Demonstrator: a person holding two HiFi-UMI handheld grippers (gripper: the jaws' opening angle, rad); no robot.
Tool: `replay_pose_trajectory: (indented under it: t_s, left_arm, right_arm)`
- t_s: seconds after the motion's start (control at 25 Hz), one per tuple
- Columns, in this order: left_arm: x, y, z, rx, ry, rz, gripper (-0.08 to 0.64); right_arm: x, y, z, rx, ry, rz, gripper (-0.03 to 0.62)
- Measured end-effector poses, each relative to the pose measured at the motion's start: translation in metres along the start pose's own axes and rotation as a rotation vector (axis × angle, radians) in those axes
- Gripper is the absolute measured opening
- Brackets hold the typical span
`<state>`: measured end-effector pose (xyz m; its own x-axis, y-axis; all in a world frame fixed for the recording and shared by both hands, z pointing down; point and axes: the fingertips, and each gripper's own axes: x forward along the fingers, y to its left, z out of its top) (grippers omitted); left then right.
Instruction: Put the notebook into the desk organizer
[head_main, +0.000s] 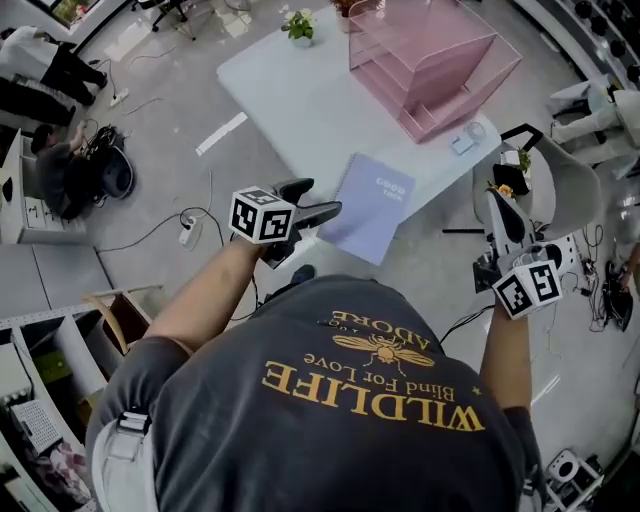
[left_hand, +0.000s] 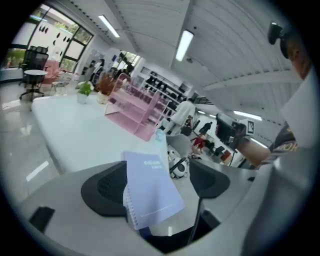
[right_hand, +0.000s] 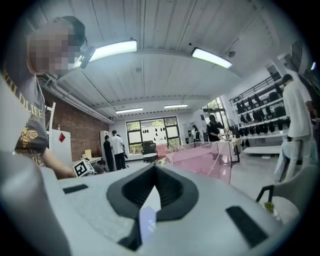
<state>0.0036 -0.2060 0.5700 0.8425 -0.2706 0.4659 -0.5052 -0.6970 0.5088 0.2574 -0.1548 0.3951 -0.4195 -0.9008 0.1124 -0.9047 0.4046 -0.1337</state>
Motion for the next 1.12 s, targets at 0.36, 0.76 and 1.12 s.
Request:
replay_pose_trajectory:
  t_s: [0.36, 0.76, 1.12]
  left_arm:
    - [0.024, 0.061, -0.123, -0.285, 0.353, 0.080, 0.340]
    - [0.064, 0.044, -0.169, -0.446, 0.636, -0.136, 0.208]
    - [0.060, 0.030, -0.153, -0.479, 0.622, -0.146, 0.043]
  right_arm:
    - [0.007, -0.011, -0.051, 0.077, 0.074, 0.019, 0.000]
    - [0.005, 0.005, -0.076, 0.129, 0.145, -0.064, 0.000]
    - [-0.008, 0.005, -0.077, 0.142, 0.165, -0.086, 0.000]
